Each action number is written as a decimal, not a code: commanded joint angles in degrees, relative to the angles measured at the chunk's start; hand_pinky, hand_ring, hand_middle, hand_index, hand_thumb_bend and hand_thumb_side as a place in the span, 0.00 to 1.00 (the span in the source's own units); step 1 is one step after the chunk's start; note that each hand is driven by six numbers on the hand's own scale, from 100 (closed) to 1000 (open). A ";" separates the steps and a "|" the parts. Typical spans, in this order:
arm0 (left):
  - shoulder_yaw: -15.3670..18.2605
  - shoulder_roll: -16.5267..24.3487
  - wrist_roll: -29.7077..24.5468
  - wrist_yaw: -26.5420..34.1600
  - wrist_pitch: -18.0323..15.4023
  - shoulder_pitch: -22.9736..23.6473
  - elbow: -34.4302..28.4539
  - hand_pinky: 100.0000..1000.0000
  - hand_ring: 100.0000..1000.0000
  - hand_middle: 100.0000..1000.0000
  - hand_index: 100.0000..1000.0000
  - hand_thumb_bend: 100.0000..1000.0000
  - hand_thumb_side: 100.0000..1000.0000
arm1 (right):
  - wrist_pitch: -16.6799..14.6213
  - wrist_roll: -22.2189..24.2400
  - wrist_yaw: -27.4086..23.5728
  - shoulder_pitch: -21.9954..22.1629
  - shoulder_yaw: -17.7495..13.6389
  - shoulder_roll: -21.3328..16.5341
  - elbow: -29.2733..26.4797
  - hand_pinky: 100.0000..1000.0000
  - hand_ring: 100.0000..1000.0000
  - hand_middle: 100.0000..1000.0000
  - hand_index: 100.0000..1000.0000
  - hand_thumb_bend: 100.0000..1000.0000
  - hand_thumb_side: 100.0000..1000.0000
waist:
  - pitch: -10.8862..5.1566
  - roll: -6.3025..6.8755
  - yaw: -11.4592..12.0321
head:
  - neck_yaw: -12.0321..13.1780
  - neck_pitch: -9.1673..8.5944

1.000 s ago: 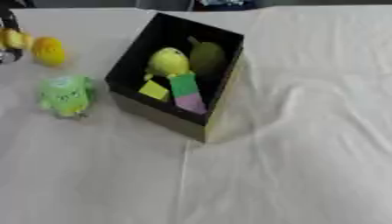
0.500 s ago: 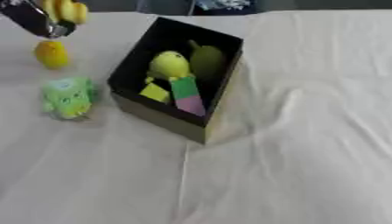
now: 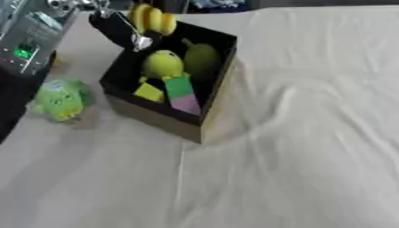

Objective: Pick up objects on the table and place them in the box.

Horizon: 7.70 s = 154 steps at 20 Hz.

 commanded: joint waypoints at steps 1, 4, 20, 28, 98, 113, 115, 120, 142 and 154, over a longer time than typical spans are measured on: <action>-0.56 -1.73 2.06 1.43 -0.26 -1.37 1.70 0.69 0.63 0.58 0.58 0.07 0.00 | -0.07 0.41 -0.50 -1.05 -0.34 -0.98 -0.82 0.82 0.78 0.59 0.74 0.00 0.75 | -1.97 0.12 -0.30 | -0.72 0.29; -1.47 -2.80 3.80 2.25 -0.74 -1.11 4.32 0.70 0.64 0.60 0.61 0.09 0.00 | 0.02 0.56 -0.58 -1.36 -0.25 -0.79 -0.82 0.82 0.78 0.59 0.74 0.00 0.75 | -1.76 0.22 -0.56 | -0.82 0.35; 0.42 -1.53 6.48 -5.81 -2.59 -0.02 9.47 0.90 0.89 0.88 0.92 0.60 0.27 | 0.36 0.47 -0.69 -0.86 -0.43 -0.63 -0.82 0.82 0.78 0.59 0.74 0.00 0.75 | -1.55 0.71 -0.55 | -0.77 0.15; 2.76 1.26 7.12 -5.02 -2.29 -0.28 4.59 0.87 0.86 0.84 0.89 0.52 0.18 | 0.59 0.10 -0.68 -0.15 -0.64 -0.93 -0.82 0.82 0.78 0.59 0.74 0.00 0.75 | -1.96 0.77 -0.01 | -0.40 0.04; 18.76 17.04 12.17 -14.82 15.72 2.30 34.80 0.79 0.76 0.72 0.72 0.22 0.00 | 0.74 -1.04 1.42 0.94 -1.68 -1.67 -0.82 0.83 0.78 0.59 0.74 0.00 0.79 | 3.98 1.03 -2.48 | 4.57 -5.20; 17.71 17.43 10.83 -15.81 14.70 2.27 32.83 0.66 0.54 0.43 0.43 0.00 0.00 | 0.78 -1.14 0.88 1.39 -1.88 -1.67 -0.82 0.83 0.78 0.59 0.74 0.00 0.78 | 2.62 1.22 -2.30 | 4.30 -4.44; 17.42 17.62 10.08 -15.63 14.12 2.20 31.90 0.66 0.54 0.43 0.43 0.00 0.00 | 0.80 -1.13 0.76 1.46 -1.88 -1.71 -0.82 0.83 0.78 0.59 0.74 0.00 0.78 | 2.26 1.27 -2.14 | 4.18 -4.18; 15.79 18.02 7.69 -15.13 12.06 1.83 27.68 0.66 0.54 0.43 0.43 0.00 0.00 | 0.69 -1.05 0.33 1.48 -1.79 -1.88 -0.82 0.83 0.78 0.59 0.74 0.00 0.77 | 0.95 1.37 -1.67 | 3.77 -3.29; 1.07 12.33 -3.47 -0.92 5.37 -0.21 -5.76 0.65 0.53 0.42 0.45 0.00 0.00 | 0.31 0.23 -1.27 -0.16 -0.64 -1.68 -0.82 0.83 0.78 0.59 0.74 0.00 0.76 | -2.47 2.05 -2.27 | 1.63 -1.68; -3.51 5.81 -2.46 1.69 5.56 0.04 2.05 0.78 0.74 0.69 0.77 0.36 0.06 | 0.46 0.67 -1.48 -1.01 -0.33 -1.11 -0.82 0.83 0.78 0.59 0.74 0.00 0.76 | -2.06 2.26 -2.86 | 1.42 -1.50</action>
